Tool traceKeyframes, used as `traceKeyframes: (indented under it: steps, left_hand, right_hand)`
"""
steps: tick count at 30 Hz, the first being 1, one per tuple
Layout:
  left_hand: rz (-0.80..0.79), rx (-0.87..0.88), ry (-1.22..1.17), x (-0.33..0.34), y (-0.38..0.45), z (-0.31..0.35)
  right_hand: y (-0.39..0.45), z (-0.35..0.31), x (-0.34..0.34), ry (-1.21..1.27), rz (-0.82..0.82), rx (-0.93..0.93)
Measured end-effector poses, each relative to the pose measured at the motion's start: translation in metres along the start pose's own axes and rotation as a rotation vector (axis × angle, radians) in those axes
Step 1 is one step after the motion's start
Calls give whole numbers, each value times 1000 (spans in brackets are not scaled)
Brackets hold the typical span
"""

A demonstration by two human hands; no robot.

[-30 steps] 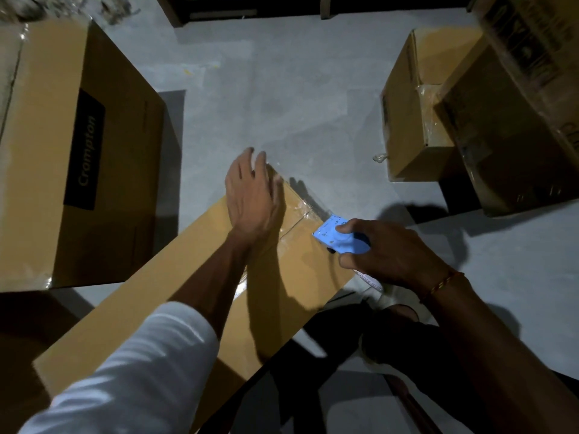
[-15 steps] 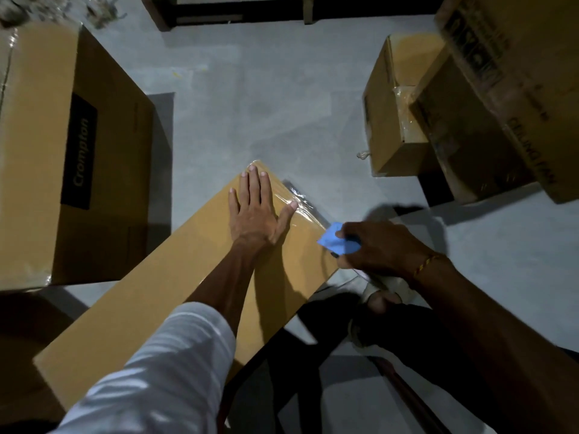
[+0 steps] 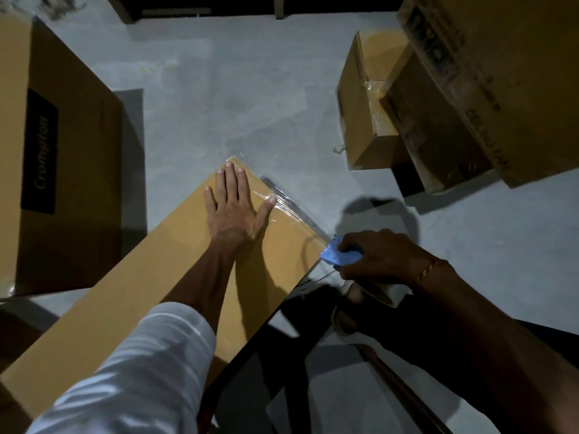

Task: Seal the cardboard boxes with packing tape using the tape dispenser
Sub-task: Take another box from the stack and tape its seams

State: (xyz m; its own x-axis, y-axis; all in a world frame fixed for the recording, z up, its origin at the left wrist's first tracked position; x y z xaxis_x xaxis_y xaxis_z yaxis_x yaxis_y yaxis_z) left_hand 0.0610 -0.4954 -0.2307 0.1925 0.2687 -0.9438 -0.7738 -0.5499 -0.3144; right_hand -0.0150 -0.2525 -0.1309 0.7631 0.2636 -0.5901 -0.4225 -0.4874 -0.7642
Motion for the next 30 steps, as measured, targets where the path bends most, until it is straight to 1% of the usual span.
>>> traceKeyframes:
  steps: [7,12,16,18,25,30]
  left_hand:
    - [-13,-4,-18,-1,0,1]
    - [-39,-7,-1,1,1,-1]
    - [-36,-1,-11,0,1,-1]
    - [-26,-3,-12,0,2,-1]
    - [-6,0,-14,2,3,-2]
    - [-23,-22,-55,3,-8,11]
  right_hand:
    - [-1,9,1,40,21,19]
    - [-7,12,-10,64,36,26]
    - [-20,24,-4,-16,-13,41]
    - [-24,31,3,-14,-23,54]
    - [-11,26,5,-11,46,7]
    - [11,22,19,15,41,17]
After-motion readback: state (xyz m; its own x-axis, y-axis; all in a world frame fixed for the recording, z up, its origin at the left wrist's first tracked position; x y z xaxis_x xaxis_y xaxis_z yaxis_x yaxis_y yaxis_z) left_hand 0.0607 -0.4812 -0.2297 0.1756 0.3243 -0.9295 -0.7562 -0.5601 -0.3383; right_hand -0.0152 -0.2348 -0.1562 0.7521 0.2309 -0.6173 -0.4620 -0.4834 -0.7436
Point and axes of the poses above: each hand's wrist, its own y-axis towards the middle knuckle, its own x-axis out of the palm, z = x × y, the point moved 9 cm from there along y, towards the middle knuckle, and after that the axes turned 4 degrees about y, right-handed, at the moved point
